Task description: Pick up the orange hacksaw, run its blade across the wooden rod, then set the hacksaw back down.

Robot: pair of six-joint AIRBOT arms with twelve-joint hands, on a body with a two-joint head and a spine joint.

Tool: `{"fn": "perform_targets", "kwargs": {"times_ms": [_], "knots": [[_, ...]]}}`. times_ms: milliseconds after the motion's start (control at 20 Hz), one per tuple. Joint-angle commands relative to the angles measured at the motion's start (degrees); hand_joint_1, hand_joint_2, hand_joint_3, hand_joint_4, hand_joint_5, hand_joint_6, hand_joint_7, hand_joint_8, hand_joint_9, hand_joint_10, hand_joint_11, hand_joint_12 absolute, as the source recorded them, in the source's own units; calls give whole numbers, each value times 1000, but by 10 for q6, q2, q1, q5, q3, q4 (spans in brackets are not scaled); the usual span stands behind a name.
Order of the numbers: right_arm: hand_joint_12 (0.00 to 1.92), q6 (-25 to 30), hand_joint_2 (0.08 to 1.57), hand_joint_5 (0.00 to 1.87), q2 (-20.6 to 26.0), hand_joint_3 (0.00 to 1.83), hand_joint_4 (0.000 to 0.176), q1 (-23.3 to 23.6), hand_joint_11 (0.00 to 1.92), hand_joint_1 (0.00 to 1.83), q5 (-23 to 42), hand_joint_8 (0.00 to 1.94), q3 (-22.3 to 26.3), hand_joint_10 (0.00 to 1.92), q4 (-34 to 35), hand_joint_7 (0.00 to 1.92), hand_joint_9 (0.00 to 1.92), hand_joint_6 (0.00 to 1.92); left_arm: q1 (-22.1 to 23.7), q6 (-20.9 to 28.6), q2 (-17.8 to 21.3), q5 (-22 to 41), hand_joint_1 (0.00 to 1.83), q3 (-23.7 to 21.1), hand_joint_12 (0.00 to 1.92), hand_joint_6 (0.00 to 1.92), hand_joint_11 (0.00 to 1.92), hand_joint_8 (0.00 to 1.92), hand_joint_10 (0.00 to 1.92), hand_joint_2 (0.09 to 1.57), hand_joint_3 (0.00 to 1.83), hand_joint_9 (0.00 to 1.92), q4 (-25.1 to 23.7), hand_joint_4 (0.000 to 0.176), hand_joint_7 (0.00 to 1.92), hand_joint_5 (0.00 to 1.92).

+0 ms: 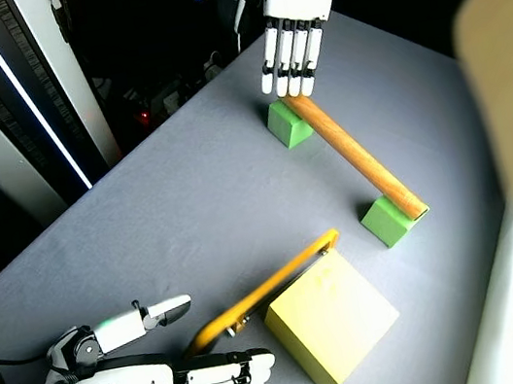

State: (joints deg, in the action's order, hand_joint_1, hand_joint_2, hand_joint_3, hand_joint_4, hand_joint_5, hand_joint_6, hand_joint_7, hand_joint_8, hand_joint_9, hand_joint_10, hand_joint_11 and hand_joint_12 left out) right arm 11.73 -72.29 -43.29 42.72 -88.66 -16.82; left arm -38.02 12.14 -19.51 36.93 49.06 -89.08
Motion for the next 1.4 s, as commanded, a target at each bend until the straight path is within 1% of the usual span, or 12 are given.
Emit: {"fn": "perform_targets", "kwargs": {"times_ms": [0,200,300,650,800,850,900,1000,1200,1250,1300,1350], "knots": [[474,1,1179,38,0,3,0,8,0,634,58,3,-1,5,18,70,96,0,2,-1,1,-2,108,5,236,2,0,1,0,1250,1,112,20,0,105,127],[435,-6,1199,32,3,4,0,10,0,611,57,3,-2,4,19,60,93,3,-2,0,-3,-11,97,19,237,1,0,1,1,1245,0,111,22,0,120,134],[557,-10,1165,66,4,0,0,11,0,669,56,6,-2,9,22,99,129,5,-4,0,-4,-9,129,27,330,5,0,3,6,1237,0,137,22,0,142,160],[528,-22,1159,55,4,0,0,6,0,674,55,3,-13,3,34,84,116,3,-8,0,-5,-5,101,31,273,1,0,1,2,1247,0,121,22,0,122,139],[664,-24,1167,85,3,1,0,2,0,652,55,5,-13,8,34,114,147,7,-14,0,-5,-4,66,31,179,0,0,0,1,1260,3,84,22,0,98,110],[664,-26,1167,85,2,1,0,2,0,652,55,5,-13,8,34,114,147,7,-16,0,-5,-3,66,31,179,0,0,0,1,1260,3,84,22,0,98,110],[628,-27,1177,86,1,3,0,2,0,649,54,3,-13,4,34,112,145,3,-17,0,-5,-3,83,31,306,2,0,3,5,1249,2,129,22,0,144,149],[668,-29,1174,103,-1,0,0,0,0,647,51,6,-13,8,34,132,166,6,-18,0,-5,-3,75,30,268,1,0,2,3,1254,1,118,22,0,134,138],[1196,-37,1101,370,-2,0,0,-7,35,960,46,18,-13,39,34,425,437,24,-21,0,-5,-3,88,28,215,0,0,0,0,1259,2,102,22,0,120,128],[1241,-40,1081,577,-2,0,0,-9,163,1080,45,25,-13,63,34,584,576,51,-21,0,-5,-3,76,27,264,4,0,4,4,1258,1,115,22,0,138,145],[1241,-42,1081,577,-2,0,0,-11,163,1080,45,25,-14,63,34,584,576,51,-21,0,-5,-3,76,27,264,4,0,4,4,1258,1,115,22,0,138,145],[1251,-44,1105,802,-2,1,0,-13,408,1227,45,43,-14,133,34,820,831,63,-20,0,-5,-3,69,26,280,4,0,2,3,1259,1,118,22,0,142,152]]}}
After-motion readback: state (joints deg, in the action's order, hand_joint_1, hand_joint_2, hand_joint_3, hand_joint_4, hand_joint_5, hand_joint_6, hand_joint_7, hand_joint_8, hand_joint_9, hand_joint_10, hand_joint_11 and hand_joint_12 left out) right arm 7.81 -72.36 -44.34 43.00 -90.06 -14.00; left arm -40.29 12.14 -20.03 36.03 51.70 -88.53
